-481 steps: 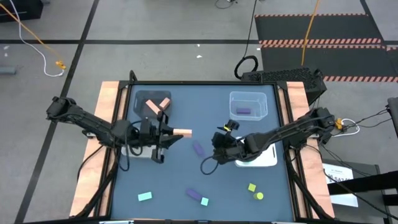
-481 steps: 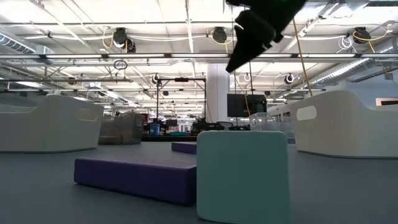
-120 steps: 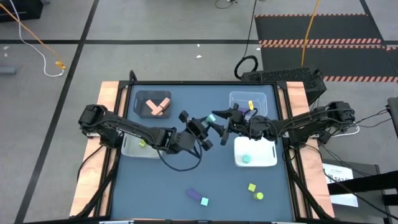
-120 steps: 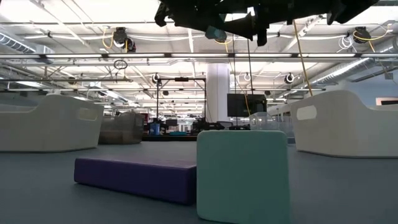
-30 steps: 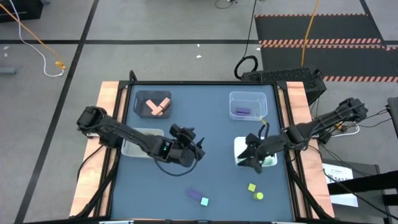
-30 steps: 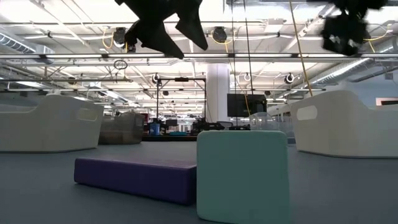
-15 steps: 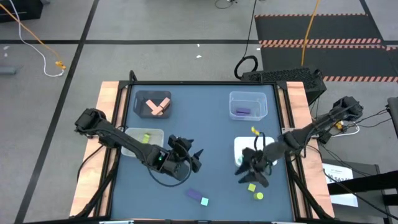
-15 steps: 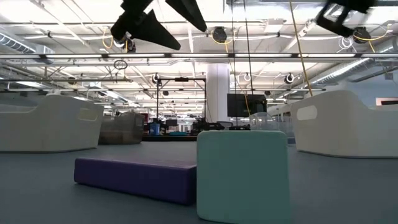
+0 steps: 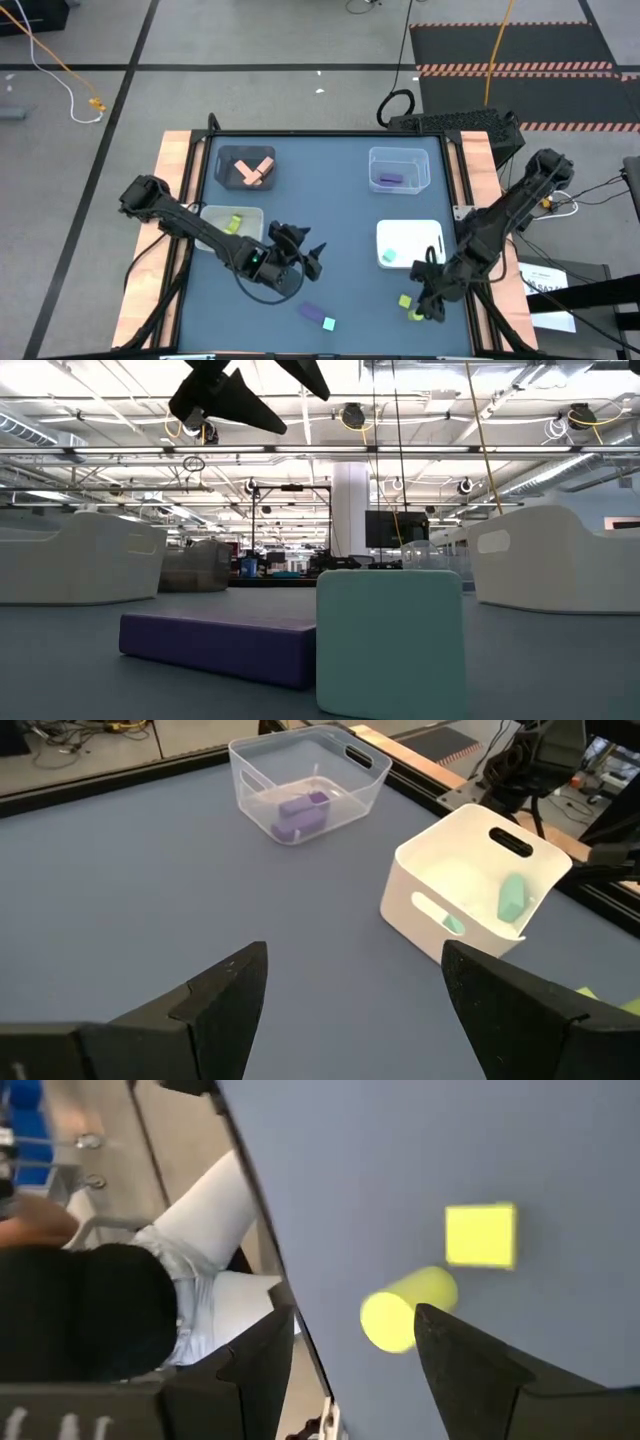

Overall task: Sort & place blocks by color
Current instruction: Put the bottom green block into the gray bin

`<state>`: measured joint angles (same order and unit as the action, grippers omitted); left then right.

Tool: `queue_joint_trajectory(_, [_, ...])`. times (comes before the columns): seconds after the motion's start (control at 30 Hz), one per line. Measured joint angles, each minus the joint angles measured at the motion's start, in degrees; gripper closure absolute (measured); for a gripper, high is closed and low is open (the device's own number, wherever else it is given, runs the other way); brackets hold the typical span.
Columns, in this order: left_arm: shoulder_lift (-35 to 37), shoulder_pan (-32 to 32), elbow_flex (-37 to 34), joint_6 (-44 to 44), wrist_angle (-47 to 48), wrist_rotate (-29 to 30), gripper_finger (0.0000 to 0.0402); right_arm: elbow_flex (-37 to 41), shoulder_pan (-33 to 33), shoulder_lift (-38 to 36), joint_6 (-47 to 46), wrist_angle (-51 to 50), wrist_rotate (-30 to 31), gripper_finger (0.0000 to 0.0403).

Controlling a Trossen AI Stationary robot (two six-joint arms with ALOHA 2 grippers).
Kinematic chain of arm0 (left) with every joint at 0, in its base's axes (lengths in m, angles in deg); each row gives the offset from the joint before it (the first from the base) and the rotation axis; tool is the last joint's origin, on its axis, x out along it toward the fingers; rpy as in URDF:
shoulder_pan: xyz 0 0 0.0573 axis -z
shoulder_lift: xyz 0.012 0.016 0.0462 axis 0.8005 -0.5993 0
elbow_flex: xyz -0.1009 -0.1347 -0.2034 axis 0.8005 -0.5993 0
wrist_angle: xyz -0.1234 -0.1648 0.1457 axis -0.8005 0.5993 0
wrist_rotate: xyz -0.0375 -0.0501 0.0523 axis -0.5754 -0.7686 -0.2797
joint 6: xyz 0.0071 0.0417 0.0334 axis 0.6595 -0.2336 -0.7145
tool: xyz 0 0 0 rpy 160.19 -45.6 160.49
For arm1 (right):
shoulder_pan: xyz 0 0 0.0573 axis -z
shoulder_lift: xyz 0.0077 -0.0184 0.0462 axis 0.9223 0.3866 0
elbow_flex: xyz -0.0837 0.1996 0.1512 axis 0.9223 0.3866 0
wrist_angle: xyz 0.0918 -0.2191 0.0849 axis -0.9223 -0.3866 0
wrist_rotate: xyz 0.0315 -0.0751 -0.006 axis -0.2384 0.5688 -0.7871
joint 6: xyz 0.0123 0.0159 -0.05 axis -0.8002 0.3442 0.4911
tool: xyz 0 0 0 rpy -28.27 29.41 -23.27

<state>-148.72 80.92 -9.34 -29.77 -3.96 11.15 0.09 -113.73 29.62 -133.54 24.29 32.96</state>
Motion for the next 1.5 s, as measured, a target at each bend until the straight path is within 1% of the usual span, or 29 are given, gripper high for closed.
queue_joint_trajectory(0.1, [0.0,0.0,0.0,0.0,0.0,0.0,0.0101,0.0,-1.1,1.0,-1.8,-0.1,1.6,0.0204])
queue_joint_trajectory(0.2, [0.0,0.0,0.0,-0.4,0.0,0.0,0.0101,0.0,-1.7,2.9,-1.6,0.0,2.8,0.0204])
queue_joint_trajectory(0.27, [0.0,0.0,0.0,-0.5,0.0,0.0,0.0101,0.0,-2.2,4.7,1.0,-0.2,2.9,0.0204])
queue_joint_trajectory(0.47, [0.0,0.0,0.0,-0.8,0.0,0.0,0.0101,0.0,-4.5,9.7,14.6,0.1,3.0,0.0204])
queue_joint_trajectory(0.67, [0.0,0.0,0.0,-0.8,0.0,0.0,0.0101,-0.1,-6.2,11.4,20.0,0.9,3.2,0.0204])
queue_joint_trajectory(0.73, [0.0,0.0,0.0,-0.7,0.0,0.0,0.0101,-0.1,-6.7,11.4,22.4,1.4,5.8,0.0204])
queue_joint_trajectory(0.83, [0.0,0.0,0.0,-0.6,0.0,0.0,0.0101,-0.1,-7.4,11.4,26.8,1.7,11.8,0.0204])
queue_joint_trajectory(0.9, [0.0,0.0,0.0,-0.4,0.0,0.0,0.0101,-0.1,-7.7,11.4,29.1,1.6,14.7,0.0204])
queue_joint_trajectory(1.13, [0.0,0.2,0.0,0.3,0.0,0.0,0.0101,0.0,-9.1,11.5,31.1,2.5,15.9,0.0204])
queue_joint_trajectory(1.27, [0.0,0.2,0.0,0.3,0.0,0.0,0.0101,0.0,-9.1,10.8,36.5,3.1,22.9,0.0204])
queue_joint_trajectory(1.33, [0.0,0.2,0.0,0.3,0.0,0.0,0.0101,0.2,-9.0,10.0,38.7,2.5,25.4,0.0204])
queue_joint_trajectory(1.5, [0.0,0.2,0.0,1.2,0.0,0.0,0.0101,0.2,-9.1,7.5,38.5,3.4,25.2,0.0204])
